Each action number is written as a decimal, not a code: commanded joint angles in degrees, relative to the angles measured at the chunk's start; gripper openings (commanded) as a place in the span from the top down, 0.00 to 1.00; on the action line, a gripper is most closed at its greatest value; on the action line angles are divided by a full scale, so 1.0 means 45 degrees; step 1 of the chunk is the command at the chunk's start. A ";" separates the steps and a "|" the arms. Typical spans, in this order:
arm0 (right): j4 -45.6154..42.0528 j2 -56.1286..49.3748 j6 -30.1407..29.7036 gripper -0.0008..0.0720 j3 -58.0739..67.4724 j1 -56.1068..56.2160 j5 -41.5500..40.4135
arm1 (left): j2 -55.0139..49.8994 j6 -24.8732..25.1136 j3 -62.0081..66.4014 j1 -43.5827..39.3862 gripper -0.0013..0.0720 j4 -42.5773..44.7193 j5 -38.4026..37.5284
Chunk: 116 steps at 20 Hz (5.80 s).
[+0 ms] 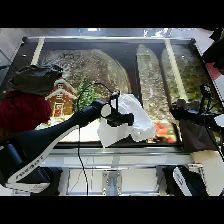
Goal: Fold the shirts.
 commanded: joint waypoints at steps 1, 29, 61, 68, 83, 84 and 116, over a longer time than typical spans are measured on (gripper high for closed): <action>0.0019 -0.0005 0.0000 0.51 -0.0005 0.0015 0.0039 | -0.0777 -0.0345 0.0000 -0.0034 0.03 -0.0918 0.2331; 0.4109 -0.0418 -0.0214 0.36 -0.2579 0.1127 0.0461 | 0.9233 0.2807 0.0005 0.3657 0.96 0.3094 0.2565; 0.1467 -0.5217 0.1282 0.97 0.5809 0.8845 -0.0248 | 1.1108 0.1428 0.0005 0.6926 0.96 1.0729 -0.0947; -0.1282 0.1239 0.3410 0.97 0.9156 0.8257 0.2152 | 1.4644 0.1520 0.0005 0.7873 0.96 1.0438 -0.1909; -0.5100 -0.1384 0.6018 0.97 0.3473 0.7927 0.1613 | 0.5960 0.4721 -0.0010 0.7927 0.96 0.9753 -0.4080; -0.5017 -0.2113 0.6023 0.97 0.3045 0.7665 0.0554 | 0.4493 0.4823 -0.0005 0.8024 0.96 1.0001 -0.3910; 0.1054 -0.0398 0.1690 0.27 0.0209 -0.3793 0.1088 | 1.2143 0.5931 -0.9680 1.6427 0.14 0.1336 -0.2900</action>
